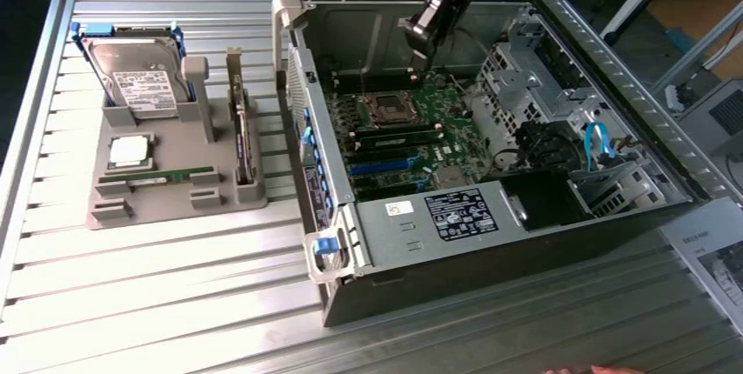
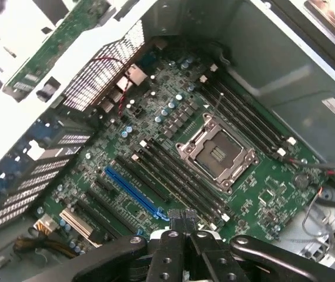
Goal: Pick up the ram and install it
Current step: 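Press down the ram until it locks into place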
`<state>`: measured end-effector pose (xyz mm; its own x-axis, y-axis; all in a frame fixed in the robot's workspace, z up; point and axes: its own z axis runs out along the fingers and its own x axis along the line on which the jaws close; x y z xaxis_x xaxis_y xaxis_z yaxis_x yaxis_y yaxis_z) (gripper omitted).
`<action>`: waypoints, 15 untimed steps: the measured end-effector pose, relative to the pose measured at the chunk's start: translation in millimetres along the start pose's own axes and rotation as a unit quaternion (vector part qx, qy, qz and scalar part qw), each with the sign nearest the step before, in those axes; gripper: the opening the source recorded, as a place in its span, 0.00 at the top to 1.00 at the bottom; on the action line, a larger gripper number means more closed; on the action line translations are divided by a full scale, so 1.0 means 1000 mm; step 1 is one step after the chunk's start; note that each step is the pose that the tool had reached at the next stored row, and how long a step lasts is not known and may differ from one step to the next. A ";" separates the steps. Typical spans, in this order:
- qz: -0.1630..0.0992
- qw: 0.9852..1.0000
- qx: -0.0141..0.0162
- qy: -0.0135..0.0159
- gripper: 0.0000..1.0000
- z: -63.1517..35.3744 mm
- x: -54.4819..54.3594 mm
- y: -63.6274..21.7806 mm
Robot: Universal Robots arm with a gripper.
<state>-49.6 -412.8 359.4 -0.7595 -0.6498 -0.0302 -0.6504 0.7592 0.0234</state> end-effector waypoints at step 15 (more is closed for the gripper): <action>0.123 0.992 0.004 -0.003 0.90 0.0005 0.000 0.0000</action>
<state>-49.6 -412.8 358.9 -0.8949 -0.4453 -0.0304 -0.4460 0.8947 0.0234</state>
